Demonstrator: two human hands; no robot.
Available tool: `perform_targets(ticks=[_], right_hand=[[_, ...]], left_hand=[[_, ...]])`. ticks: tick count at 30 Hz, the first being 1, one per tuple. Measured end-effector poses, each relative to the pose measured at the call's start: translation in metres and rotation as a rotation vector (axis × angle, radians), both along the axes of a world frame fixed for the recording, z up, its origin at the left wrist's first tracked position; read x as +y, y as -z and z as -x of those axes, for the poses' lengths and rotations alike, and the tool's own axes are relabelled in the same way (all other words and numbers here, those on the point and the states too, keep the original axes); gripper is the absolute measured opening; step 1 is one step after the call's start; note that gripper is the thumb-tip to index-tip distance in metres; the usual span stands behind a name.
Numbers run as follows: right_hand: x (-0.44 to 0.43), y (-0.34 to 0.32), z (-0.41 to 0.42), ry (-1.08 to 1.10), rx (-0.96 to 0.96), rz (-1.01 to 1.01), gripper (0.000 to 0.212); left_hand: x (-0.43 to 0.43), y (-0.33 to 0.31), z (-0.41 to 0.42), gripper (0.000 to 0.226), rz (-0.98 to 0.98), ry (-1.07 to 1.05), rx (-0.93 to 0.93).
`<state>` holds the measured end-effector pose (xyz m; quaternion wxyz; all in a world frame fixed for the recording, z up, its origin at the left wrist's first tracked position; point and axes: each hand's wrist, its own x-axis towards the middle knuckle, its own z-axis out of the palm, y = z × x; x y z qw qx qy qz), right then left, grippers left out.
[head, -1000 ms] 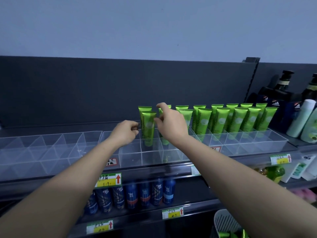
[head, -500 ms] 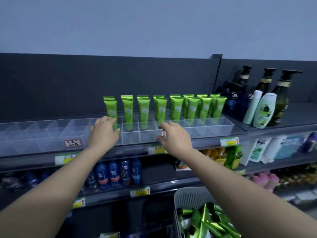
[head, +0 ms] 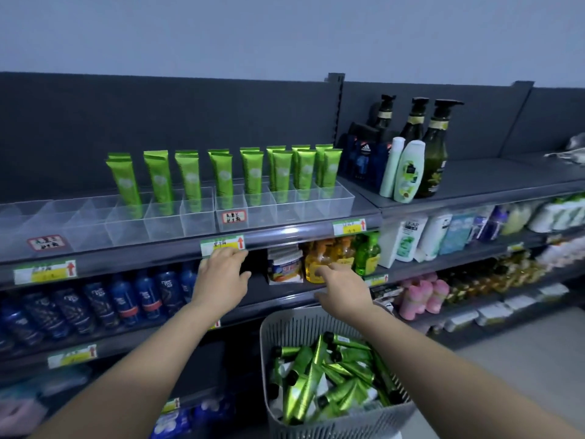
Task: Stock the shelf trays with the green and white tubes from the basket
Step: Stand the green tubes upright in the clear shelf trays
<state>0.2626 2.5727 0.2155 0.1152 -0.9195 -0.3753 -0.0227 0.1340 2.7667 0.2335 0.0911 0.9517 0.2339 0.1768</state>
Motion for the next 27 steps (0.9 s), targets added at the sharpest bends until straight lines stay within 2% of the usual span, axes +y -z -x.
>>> perform_targets(ticks=[4, 15, 24, 27], right_hand=[[-0.024, 0.02, -0.013, 0.043, 0.058, 0.079, 0.046], [-0.057, 0.097, -0.046, 0.156, 0.268, 0.229, 0.047], [-0.086, 0.166, -0.059, 0.137, 0.476, 0.366, 0.043], [-0.094, 0.191, -0.068, 0.123, 0.549, 0.427, 0.039]], left_hand=[[-0.024, 0.028, -0.026, 0.048, -0.006, 0.085, 0.076], [-0.069, 0.119, -0.092, 0.046, 0.023, 0.343, 0.369], [-0.108, 0.195, -0.105, 0.04, 0.059, 0.413, 0.604], [-0.127, 0.225, -0.105, 0.033, 0.131, 0.407, 0.733]])
